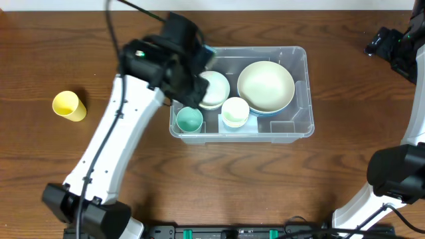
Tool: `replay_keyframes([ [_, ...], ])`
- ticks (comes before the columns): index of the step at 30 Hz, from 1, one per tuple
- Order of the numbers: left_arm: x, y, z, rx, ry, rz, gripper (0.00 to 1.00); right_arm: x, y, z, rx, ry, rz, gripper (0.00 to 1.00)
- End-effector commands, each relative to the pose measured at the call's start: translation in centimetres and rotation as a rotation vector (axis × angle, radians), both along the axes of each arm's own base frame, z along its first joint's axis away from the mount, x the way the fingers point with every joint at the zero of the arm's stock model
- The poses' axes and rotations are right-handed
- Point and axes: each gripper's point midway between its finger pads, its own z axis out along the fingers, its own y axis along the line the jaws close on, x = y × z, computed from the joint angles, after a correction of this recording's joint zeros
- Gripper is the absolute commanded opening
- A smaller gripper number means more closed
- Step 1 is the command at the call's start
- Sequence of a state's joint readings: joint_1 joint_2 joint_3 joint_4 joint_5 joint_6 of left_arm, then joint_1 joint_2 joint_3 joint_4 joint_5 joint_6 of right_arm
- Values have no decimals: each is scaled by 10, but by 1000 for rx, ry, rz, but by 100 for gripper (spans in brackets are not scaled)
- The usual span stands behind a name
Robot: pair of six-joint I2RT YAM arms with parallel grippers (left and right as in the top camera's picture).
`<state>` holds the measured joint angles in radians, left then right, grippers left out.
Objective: Pack container
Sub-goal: 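Lower the pink cup into the mint cup and open the left gripper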
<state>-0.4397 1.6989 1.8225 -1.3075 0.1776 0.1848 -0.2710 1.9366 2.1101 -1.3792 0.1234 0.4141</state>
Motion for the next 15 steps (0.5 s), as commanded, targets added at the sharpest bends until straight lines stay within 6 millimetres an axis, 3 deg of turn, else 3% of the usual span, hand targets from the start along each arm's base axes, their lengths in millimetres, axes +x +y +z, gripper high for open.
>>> replay_keyframes([
  [1, -4, 4, -22, 101, 35, -50, 6, 0, -2, -2, 4, 2, -19, 99],
  [15, -11, 12, -78, 197, 188, -49, 6, 0, -2, -2, 4, 2, -19, 99],
])
